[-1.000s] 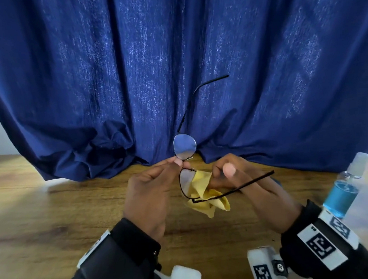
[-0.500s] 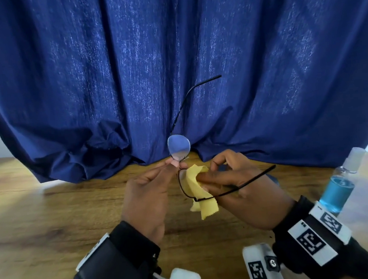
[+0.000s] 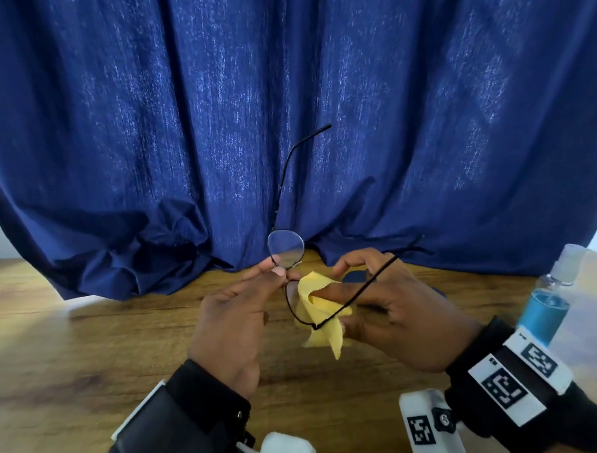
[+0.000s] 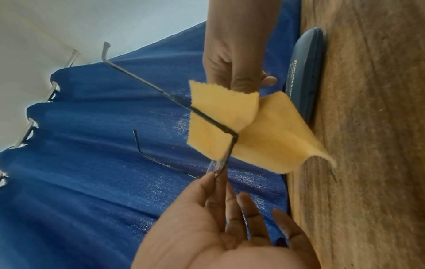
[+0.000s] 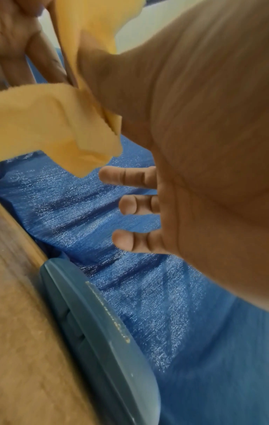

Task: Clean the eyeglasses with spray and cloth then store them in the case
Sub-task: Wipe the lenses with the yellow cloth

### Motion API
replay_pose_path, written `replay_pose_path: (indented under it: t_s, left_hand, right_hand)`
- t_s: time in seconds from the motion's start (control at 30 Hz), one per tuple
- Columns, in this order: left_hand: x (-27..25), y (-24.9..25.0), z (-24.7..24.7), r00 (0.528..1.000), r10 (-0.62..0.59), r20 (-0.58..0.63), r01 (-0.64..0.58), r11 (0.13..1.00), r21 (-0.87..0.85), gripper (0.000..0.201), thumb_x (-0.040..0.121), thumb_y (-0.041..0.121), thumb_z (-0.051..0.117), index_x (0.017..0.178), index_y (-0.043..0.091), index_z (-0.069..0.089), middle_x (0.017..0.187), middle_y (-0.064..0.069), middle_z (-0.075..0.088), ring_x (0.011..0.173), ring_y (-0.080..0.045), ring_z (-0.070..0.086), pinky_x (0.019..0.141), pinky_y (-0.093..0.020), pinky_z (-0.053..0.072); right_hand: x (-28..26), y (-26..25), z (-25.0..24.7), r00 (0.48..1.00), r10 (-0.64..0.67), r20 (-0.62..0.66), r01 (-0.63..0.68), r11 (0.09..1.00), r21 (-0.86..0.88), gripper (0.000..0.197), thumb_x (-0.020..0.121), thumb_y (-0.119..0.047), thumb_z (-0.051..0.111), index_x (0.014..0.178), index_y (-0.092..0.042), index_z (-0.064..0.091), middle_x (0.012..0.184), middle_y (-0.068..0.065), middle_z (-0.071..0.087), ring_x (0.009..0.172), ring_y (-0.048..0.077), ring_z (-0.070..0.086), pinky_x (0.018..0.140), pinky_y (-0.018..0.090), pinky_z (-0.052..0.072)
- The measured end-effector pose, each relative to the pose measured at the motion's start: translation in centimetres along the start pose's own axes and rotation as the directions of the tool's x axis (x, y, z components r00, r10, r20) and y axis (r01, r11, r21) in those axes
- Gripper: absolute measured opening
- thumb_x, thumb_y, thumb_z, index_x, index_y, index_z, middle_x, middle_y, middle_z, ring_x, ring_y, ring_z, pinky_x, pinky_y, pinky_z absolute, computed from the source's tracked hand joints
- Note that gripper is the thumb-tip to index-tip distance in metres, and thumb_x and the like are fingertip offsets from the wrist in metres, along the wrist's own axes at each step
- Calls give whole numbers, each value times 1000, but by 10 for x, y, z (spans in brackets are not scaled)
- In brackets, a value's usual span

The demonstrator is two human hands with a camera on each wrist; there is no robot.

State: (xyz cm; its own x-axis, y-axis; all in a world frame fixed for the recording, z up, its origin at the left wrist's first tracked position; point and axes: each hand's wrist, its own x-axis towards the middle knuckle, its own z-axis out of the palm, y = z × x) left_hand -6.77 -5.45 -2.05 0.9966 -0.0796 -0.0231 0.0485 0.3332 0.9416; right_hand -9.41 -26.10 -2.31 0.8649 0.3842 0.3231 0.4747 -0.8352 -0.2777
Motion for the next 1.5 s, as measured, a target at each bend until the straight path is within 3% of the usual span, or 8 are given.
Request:
replay_pose_path:
  t_s: [0.2,0.37,0.47,0.77,0.97,1.17,1.3,1.5]
  left_hand:
    - [-7,-5,6,998,-61,34,59,997,46,20,94,25,66,88,28,85,106,14,81,117,-8,63,101,-39,40]
    - [-2,-2,3,994,-103,22,102,994,42,27,94,23,68,74,31,85,100,13,82,112,-6,63,97,-38,36]
    - [-2,-2,0,992,-125,36,122,990,72,18,91,26,71,81,28,86,107,12,81,114,-11,61,94,-37,38]
    - [2,-9,-1,994,-82,77,78,995,58,17,92,23,70,86,18,85,111,7,81,123,-15,63,102,-41,39]
    - [4,-16,-2,988,-28,149,18,998,68,23,93,23,67,95,4,81,110,-9,80,119,-31,67,115,-59,38]
    - [4,-14,-2,989,-10,145,11,1000,-8,20,92,16,70,97,0,80,116,-14,77,104,-26,73,82,-33,56]
    - [6,-15,-3,991,-8,136,7,1000,11,20,93,18,69,100,5,82,118,-6,78,115,-22,70,86,-28,49]
    - [10,-17,-6,990,-17,137,14,1000,23,24,89,31,71,95,10,82,113,-2,80,120,-22,67,92,-33,46]
  right_hand:
    - [0,-2,2,998,-62,-28,60,995,-85,46,79,-71,53,125,-64,48,152,-27,21,106,0,29,92,13,27]
    - [0,-2,-3,964,-113,-241,90,991,-102,19,84,-43,71,103,-47,75,135,-15,49,107,14,46,85,28,46]
    - [1,-2,-2,942,-147,-300,127,988,-87,13,83,-35,78,94,-42,79,125,-13,53,101,9,44,81,16,37]
    - [0,-3,2,986,-153,-58,147,984,-97,29,89,-46,66,118,-51,65,164,-17,14,134,16,34,109,34,33]
    - [1,-14,6,941,-237,-241,275,951,141,12,84,-23,80,85,-35,81,144,-12,50,129,19,45,104,23,34]
    - [2,-14,9,964,-194,-183,205,978,46,24,83,-42,76,107,-46,75,155,-21,34,132,15,39,110,22,28]
    - [1,-13,8,968,-180,-176,180,983,-17,26,87,-50,65,112,-46,73,158,-21,31,134,13,37,112,19,24]
    - [1,-12,7,943,-204,-264,241,963,117,10,82,-32,73,83,-38,81,139,-17,53,129,15,44,105,14,29]
